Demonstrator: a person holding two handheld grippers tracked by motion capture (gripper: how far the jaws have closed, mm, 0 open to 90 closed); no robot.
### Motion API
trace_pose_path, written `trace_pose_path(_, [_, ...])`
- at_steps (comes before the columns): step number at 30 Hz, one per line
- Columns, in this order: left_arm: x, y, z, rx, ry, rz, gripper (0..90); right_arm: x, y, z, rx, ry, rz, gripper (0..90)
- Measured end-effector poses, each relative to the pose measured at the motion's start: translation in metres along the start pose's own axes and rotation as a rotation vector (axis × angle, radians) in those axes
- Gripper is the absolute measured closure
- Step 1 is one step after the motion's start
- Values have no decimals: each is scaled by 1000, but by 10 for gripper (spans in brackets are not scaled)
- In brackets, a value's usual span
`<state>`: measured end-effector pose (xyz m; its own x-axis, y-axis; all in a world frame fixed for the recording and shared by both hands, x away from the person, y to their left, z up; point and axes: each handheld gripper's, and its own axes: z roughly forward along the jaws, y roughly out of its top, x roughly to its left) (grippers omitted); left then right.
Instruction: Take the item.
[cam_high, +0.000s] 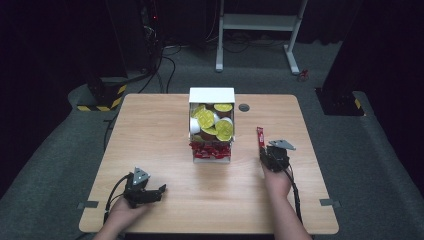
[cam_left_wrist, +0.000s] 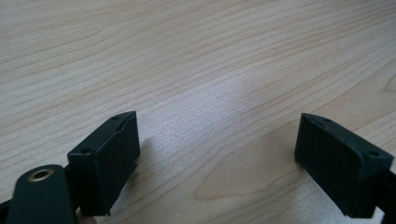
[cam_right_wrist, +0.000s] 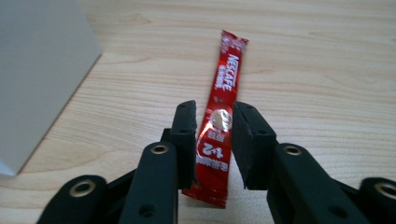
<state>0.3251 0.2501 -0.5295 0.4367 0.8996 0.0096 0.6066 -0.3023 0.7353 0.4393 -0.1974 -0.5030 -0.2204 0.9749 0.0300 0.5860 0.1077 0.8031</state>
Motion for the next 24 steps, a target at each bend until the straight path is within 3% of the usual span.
trace_pose_path(12, [0,0,0,2,3,5,144,11,-3,-34,-53,48,-33,576])
trace_pose_path(18, [0,0,0,1,3,4,144,21,-14,-55,-71,88,-51,508])
trace_pose_path(24, [0,0,0,2,4,5,144,30,-34,-67,-48,116,-67,424])
